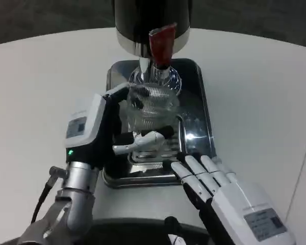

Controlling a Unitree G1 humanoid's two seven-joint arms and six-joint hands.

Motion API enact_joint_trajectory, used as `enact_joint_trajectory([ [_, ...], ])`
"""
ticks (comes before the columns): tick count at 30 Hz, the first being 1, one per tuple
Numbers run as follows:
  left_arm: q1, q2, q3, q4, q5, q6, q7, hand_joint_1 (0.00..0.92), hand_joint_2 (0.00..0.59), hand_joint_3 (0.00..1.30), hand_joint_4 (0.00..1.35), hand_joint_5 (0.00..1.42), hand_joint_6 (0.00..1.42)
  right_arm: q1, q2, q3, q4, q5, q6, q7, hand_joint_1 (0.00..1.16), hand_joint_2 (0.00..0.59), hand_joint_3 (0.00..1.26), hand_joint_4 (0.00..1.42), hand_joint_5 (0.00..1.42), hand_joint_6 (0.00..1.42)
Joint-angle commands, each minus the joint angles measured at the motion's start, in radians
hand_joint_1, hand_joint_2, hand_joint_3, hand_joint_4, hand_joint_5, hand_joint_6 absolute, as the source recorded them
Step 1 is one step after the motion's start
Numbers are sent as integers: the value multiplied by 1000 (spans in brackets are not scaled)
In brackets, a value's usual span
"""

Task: Grasp the cup under the faucet to collect the drink, then remove the cup.

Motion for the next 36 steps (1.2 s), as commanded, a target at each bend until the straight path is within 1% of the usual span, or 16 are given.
enact_joint_trajectory([
  [1, -25, -18, -32, 29, 1, -1, 27, 520, 80, 953, 1089, 1245, 1348, 22, 0, -12, -13, -1, 0, -3, 442, 497, 134, 64, 60, 107],
  [3, -23, -22, -46, 36, 4, 4, 30, 521, 77, 953, 1089, 1235, 1348, 25, 2, -16, -14, 0, 1, -2, 442, 497, 134, 64, 60, 108],
  [7, -14, -20, -72, 40, 8, 13, 37, 523, 71, 953, 1066, 1222, 1292, 27, 6, -22, -15, 3, 3, -1, 443, 497, 134, 64, 74, 121],
  [9, -6, -16, -77, 36, 5, 17, 44, 519, 57, 950, 1033, 1180, 1232, 28, 7, -25, -15, 5, 3, 0, 444, 497, 134, 71, 82, 126],
  [11, 5, -9, -79, 29, 2, 21, 49, 502, 37, 876, 901, 1071, 1105, 28, 9, -27, -13, 9, 4, 2, 444, 497, 134, 73, 84, 131],
  [12, 8, -7, -80, 26, 2, 22, 50, 475, 41, 802, 782, 994, 1011, 28, 9, -28, -12, 10, 4, 3, 444, 497, 134, 73, 85, 133],
  [13, 12, -4, -82, 23, 2, 24, 52, 450, 42, 755, 730, 943, 948, 27, 9, -29, -11, 11, 4, 4, 444, 497, 134, 74, 85, 134],
  [14, 18, -2, -82, 20, -1, 26, 45, 417, 51, 696, 646, 877, 832, 27, 10, -29, -10, 12, 4, 5, 444, 497, 134, 74, 85, 136],
  [17, 28, 3, -83, 15, -9, 32, 27, 320, 72, 546, 503, 724, 561, 20, 14, -32, -8, 17, 6, 9, 444, 497, 134, 74, 89, 139],
  [19, 30, 5, -84, 12, -12, 33, 18, 300, 74, 475, 445, 634, 410, 18, 18, -34, -10, 19, 9, 14, 444, 497, 134, 74, 92, 140],
  [22, 35, 8, -84, 1, -14, 28, 11, 296, 76, 413, 371, 589, 341, 17, 21, -40, -9, 28, 19, 31, 444, 497, 134, 74, 105, 158],
  [29, 25, 12, -81, 5, -24, 24, -7, 239, 65, 185, 208, 500, 255, 25, 19, -46, -16, 34, 29, 51, 444, 497, 134, 74, 111, 186],
  [33, 41, 18, -67, -14, -49, 0, -19, 136, 48, 85, 142, 448, 216, 29, 19, -51, -19, 37, 29, 51, 444, 497, 134, 74, 111, 189],
  [34, 47, 23, -66, -22, -55, -11, -23, 103, 41, 71, 131, 444, 215, 29, 19, -52, -18, 38, 28, 50, 444, 497, 134, 74, 111, 190],
  [35, 56, 34, -59, -35, -67, -27, -33, 37, 26, 53, 105, 413, 202, 27, 19, -52, -18, 38, 27, 49, 444, 497, 134, 74, 111, 190],
  [36, 72, 46, -40, -54, -92, -46, -50, 7, 17, 48, 97, 403, 197, 26, 20, -53, -18, 38, 27, 49, 444, 497, 134, 74, 113, 191],
])
